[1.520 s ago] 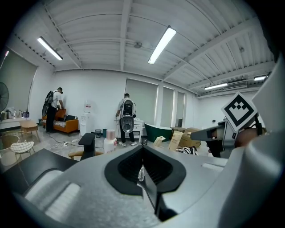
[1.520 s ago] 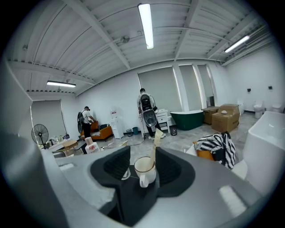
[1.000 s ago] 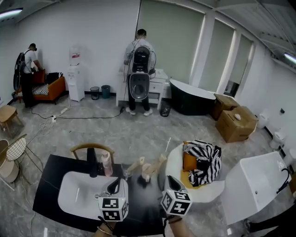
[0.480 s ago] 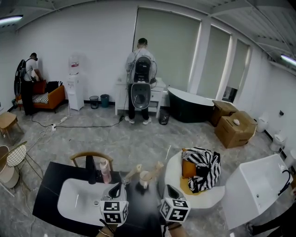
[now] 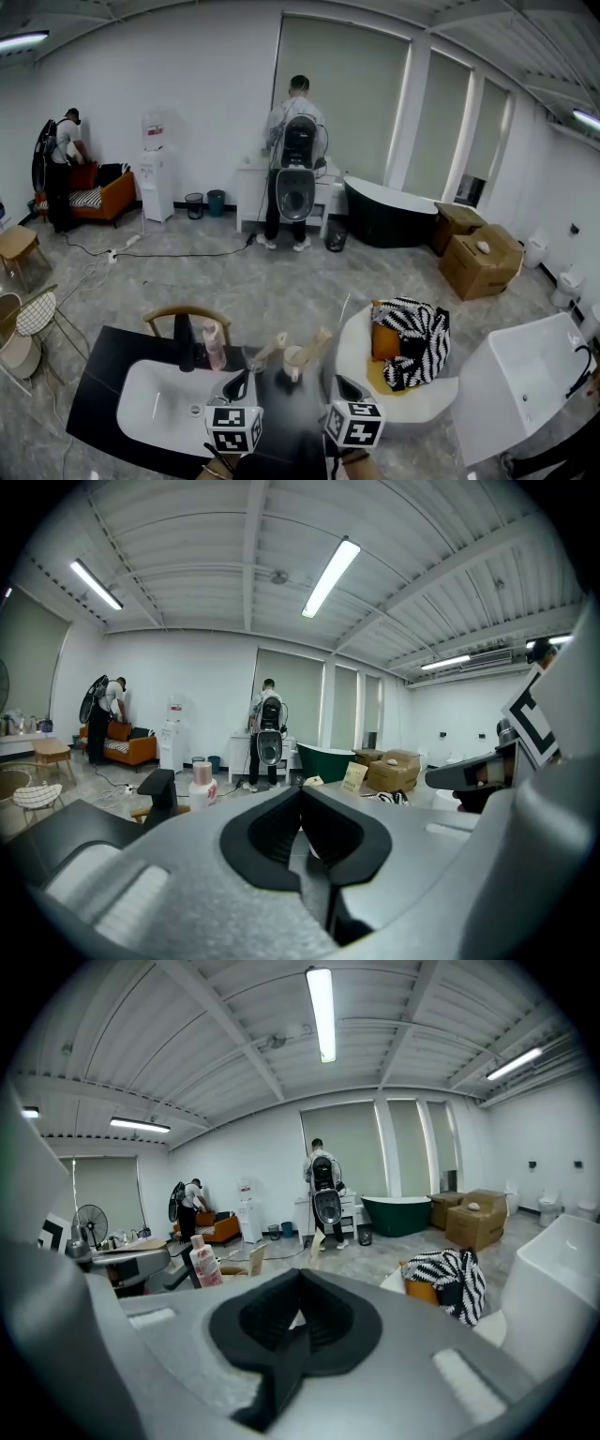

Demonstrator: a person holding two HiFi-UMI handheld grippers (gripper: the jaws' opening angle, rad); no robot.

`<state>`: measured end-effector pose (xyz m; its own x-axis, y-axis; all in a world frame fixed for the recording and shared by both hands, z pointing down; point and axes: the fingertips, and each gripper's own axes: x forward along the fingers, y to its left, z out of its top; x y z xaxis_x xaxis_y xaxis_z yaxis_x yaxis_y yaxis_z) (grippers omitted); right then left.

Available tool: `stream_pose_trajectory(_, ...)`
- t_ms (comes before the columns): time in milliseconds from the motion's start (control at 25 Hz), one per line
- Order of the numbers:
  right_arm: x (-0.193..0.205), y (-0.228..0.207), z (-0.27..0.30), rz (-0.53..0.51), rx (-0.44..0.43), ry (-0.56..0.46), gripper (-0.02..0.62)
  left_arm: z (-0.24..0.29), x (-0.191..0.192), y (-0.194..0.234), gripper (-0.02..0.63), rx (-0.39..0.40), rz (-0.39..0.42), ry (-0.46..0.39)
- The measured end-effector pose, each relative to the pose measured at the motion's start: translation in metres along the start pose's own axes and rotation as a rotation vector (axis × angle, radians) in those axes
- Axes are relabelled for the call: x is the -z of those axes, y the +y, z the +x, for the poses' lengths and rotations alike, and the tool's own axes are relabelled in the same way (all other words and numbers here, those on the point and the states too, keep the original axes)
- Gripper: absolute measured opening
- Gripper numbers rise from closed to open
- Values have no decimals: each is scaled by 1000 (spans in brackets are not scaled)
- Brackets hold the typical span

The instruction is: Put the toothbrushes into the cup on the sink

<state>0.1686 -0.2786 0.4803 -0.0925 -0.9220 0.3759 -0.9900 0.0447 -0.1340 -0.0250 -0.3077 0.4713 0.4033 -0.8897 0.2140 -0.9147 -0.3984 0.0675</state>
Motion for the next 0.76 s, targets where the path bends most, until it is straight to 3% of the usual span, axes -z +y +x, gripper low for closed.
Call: stream_pose_trajectory(760,-1,-15,3,24,3,8,3,11,5,-9,9,2,-8,19)
